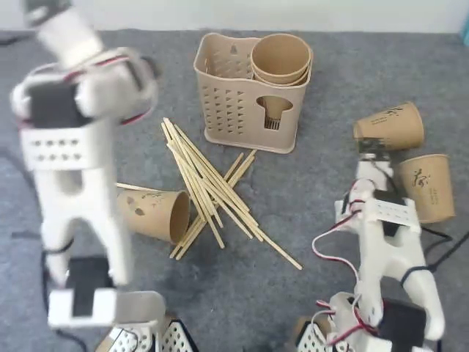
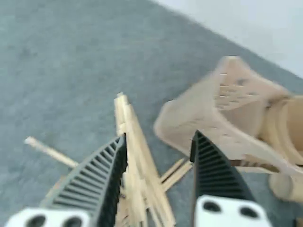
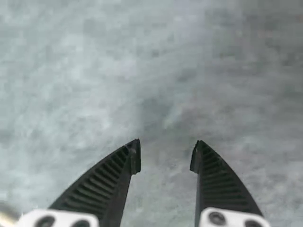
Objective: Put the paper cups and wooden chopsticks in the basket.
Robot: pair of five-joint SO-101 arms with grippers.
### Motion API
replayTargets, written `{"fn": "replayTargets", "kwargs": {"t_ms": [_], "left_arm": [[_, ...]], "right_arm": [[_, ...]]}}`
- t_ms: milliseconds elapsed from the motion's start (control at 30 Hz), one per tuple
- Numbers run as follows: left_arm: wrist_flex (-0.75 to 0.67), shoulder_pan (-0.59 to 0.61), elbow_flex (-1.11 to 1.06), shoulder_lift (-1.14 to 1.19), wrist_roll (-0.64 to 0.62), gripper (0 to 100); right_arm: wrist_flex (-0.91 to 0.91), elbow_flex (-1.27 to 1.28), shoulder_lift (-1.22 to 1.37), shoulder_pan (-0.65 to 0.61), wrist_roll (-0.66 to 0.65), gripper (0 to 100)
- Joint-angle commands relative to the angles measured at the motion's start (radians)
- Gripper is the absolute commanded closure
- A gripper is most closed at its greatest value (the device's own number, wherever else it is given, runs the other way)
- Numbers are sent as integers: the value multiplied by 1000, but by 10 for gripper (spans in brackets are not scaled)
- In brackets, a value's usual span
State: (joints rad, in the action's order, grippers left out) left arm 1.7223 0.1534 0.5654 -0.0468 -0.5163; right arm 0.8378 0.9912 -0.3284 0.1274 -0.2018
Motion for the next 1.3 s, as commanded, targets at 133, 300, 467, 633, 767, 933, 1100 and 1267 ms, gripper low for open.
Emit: {"fn": "replayTargets", "kwargs": {"t_ms": [133,300,467,633,767,933,1100,1267], "left_arm": [[-118,285,-536,-393,121,804],[-362,483,-987,-591,170,803],[-614,643,-1400,-730,311,802],[-752,694,-1620,-763,316,802],[-847,694,-1685,-715,315,801],[-916,694,-1641,-557,313,801],[-905,727,-1478,-299,284,801],[-905,799,-1288,-41,138,802]], "right_arm": [[24,69,-205,-99,-32,812],[33,190,-407,-200,-25,812],[82,307,-662,-387,9,812],[64,376,-885,-564,81,809],[71,351,-958,-728,81,809],[28,267,-926,-835,89,808],[-70,115,-708,-881,184,808],[-157,-23,-400,-1004,190,808]]}}
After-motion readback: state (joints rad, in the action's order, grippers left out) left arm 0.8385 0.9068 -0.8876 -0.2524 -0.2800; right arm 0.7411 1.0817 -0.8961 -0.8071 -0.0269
